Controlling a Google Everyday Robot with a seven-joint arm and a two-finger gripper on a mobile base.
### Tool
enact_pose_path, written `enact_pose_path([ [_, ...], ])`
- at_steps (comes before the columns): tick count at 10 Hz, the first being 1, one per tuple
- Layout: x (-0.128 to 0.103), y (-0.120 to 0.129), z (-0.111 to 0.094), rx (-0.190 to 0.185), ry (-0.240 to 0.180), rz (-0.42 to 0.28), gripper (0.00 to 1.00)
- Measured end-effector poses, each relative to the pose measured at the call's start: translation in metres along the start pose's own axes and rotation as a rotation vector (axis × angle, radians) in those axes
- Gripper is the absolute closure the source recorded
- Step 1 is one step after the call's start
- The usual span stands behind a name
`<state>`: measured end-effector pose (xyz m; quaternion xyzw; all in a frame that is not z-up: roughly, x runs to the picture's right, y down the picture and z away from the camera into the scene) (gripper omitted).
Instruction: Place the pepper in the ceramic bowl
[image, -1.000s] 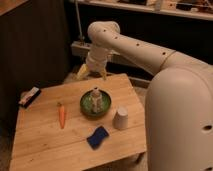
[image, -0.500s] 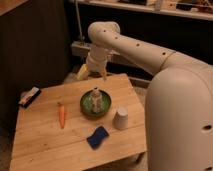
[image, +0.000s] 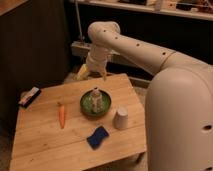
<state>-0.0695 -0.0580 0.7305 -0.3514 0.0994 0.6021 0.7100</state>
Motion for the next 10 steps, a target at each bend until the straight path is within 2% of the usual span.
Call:
enact_pose_path([
  [2,-0.001,0.001,-0.001,-0.005,-0.001,-0.005,0.20],
  [5,-0.010,0.017,-0.006,-0.052,-0.003,-0.063,0.20],
  [7,-0.028,0.055,0.000,-0.083,0.002,-0.133,0.20],
  [9,-0.048,0.101,0.017,-0.094,0.010,-0.202,0.20],
  [10,-0.060,0.127,0.033,-0.098,0.014,-0.242,0.20],
])
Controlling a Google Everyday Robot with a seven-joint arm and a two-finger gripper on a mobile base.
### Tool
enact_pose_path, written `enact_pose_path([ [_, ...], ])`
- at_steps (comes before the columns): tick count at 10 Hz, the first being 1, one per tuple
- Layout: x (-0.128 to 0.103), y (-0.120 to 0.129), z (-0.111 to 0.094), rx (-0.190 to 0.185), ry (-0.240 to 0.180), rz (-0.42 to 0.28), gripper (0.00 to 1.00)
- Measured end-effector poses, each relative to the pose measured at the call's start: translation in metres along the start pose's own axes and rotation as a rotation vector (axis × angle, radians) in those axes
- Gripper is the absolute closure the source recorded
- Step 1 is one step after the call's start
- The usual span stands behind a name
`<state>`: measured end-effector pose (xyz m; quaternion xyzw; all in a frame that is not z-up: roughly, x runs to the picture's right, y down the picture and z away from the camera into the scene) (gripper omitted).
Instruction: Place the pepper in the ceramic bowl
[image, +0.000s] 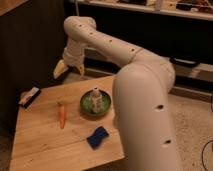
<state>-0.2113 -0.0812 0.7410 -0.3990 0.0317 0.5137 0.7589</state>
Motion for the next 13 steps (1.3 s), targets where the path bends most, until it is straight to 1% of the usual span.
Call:
enact_pose_path([
  [1,-0.011,0.010,0.015,0.001,0.005,-0.021,0.20],
  [2,-0.022,0.019,0.036,0.002,0.010,-0.043,0.20],
  [3,-0.029,0.022,0.065,0.012,0.015,-0.063,0.20],
  [4,-0.031,0.021,0.092,0.023,0.020,-0.072,0.20],
  [5,-0.029,0.013,0.120,0.035,0.029,-0.072,0.20],
  [7,-0.017,0.000,0.145,0.049,0.029,-0.062,0.20],
  [8,-0.005,-0.008,0.151,0.059,0.026,-0.058,0.20],
  [10,0.020,-0.025,0.156,0.080,0.020,-0.050,0.20],
  [11,0.030,-0.028,0.165,0.086,0.025,-0.054,0.20],
  [13,0.042,-0.016,0.171,0.080,0.036,-0.085,0.20],
])
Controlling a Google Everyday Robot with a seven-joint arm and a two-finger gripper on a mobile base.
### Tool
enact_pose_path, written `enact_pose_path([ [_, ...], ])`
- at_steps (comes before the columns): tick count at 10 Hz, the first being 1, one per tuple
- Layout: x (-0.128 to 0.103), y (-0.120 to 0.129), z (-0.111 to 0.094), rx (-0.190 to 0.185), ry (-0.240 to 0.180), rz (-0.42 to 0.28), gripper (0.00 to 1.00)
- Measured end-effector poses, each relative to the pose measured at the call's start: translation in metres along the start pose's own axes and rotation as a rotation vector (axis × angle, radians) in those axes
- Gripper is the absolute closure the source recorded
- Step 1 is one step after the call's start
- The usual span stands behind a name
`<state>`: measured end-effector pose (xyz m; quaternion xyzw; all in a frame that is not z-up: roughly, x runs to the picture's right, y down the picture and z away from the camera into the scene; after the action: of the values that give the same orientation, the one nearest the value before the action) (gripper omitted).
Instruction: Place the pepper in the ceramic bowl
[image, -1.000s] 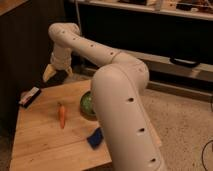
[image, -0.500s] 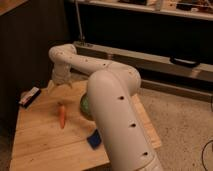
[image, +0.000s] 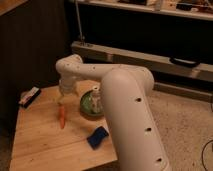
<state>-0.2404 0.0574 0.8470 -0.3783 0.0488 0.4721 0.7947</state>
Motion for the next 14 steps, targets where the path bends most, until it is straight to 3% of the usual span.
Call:
enact_pose_path([
  [4,0.026,0.032,0.017,-0.018,0.048,-0.083,0.20],
  [7,0.034,0.033,0.026,-0.004,0.064,-0.061,0.20],
  [10,0.032,0.036,0.032,-0.004,0.045,-0.037,0.20],
  [14,0.040,0.055,0.040,0.041,0.029,-0.043,0.20],
])
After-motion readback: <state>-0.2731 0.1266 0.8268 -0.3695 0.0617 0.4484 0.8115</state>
